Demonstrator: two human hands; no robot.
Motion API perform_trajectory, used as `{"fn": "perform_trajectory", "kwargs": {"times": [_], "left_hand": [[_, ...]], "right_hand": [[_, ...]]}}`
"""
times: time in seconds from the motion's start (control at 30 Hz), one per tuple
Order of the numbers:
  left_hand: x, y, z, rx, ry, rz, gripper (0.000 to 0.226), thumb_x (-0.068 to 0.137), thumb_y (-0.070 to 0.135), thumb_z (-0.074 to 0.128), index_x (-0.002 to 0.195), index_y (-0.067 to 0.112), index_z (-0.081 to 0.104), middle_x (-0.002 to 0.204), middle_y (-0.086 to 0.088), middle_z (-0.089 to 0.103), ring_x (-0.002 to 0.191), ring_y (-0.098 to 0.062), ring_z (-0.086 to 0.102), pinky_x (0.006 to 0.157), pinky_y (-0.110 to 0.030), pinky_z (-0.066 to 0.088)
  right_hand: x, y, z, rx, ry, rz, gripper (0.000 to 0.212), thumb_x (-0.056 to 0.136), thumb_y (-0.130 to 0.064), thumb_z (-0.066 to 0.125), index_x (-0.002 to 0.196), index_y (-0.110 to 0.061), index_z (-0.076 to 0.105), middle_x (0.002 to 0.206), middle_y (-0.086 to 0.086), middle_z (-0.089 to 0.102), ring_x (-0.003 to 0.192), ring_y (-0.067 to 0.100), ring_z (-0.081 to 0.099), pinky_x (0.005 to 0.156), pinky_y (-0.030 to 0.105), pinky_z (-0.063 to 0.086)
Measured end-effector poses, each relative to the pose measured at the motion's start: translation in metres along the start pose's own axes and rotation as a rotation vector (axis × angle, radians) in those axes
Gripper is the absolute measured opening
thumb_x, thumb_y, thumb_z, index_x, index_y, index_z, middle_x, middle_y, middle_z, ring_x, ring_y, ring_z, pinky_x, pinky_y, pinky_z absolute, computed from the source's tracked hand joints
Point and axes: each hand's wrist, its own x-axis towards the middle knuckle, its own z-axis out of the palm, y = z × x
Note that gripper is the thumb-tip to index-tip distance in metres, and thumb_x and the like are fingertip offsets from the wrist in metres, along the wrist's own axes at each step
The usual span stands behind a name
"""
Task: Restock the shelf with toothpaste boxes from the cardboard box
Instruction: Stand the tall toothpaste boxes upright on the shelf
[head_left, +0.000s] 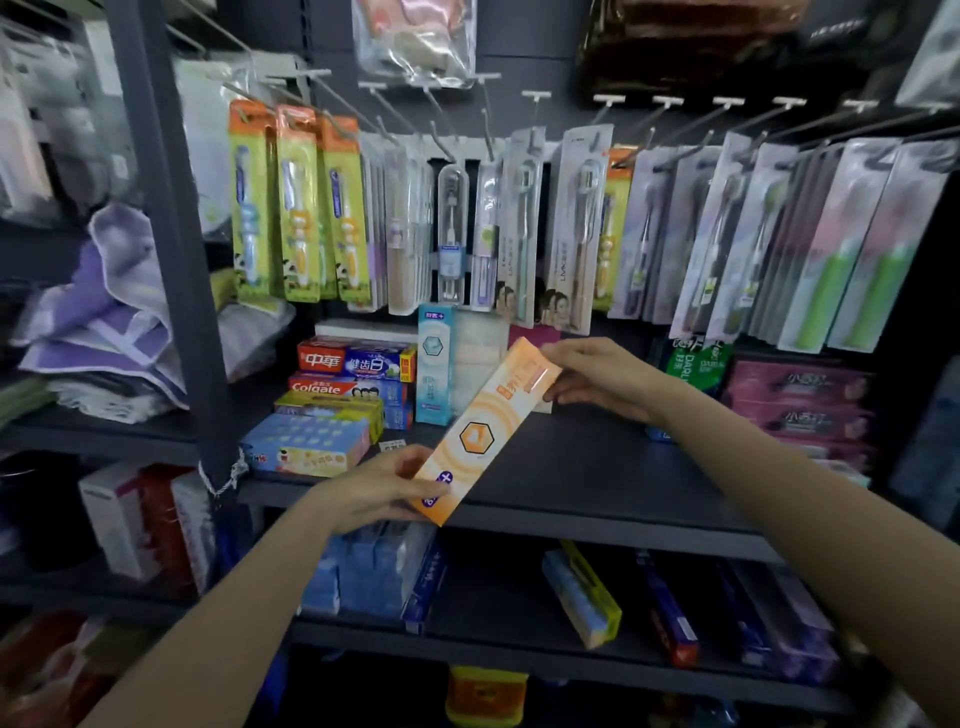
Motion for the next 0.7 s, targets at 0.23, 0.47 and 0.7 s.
{"fn": "perform_trajectory", "kwargs": {"times": [0.23,0.47,0.7], "left_hand": [[-0.002,0.01,0.01,-0.032,-0.022,0.012,0.034,0.082,0.006,0.066,0.113,0.012,0.057,0.109,-0.005,0.067,0.093,-0.018,0.067,0.083,-0.034,0.057],[-0.008,0.015,0.013,-0.049,-0.048,0.019,0.03,0.083,0.007,0.064,0.111,0.016,0.059,0.107,-0.003,0.07,0.093,-0.018,0.068,0.084,-0.033,0.056],[-0.004,0.021,0.008,0.098,0.075,0.07,0.033,0.079,0.009,0.07,0.108,0.018,0.058,0.108,-0.001,0.066,0.096,-0.018,0.065,0.085,-0.031,0.055]], "right_hand": [[-0.004,-0.018,-0.008,-0.007,-0.02,-0.033,0.023,0.097,-0.021,0.047,0.098,-0.006,0.064,0.092,0.009,0.068,0.077,0.018,0.06,0.058,0.014,0.052],[-0.002,-0.029,-0.011,-0.046,-0.041,-0.057,0.023,0.095,-0.024,0.049,0.096,-0.008,0.065,0.095,0.009,0.068,0.076,0.015,0.061,0.062,0.016,0.054],[-0.002,-0.035,-0.011,-0.057,-0.077,-0.109,0.021,0.093,-0.026,0.052,0.099,-0.011,0.065,0.096,0.006,0.07,0.088,0.018,0.064,0.073,0.02,0.055]]}}
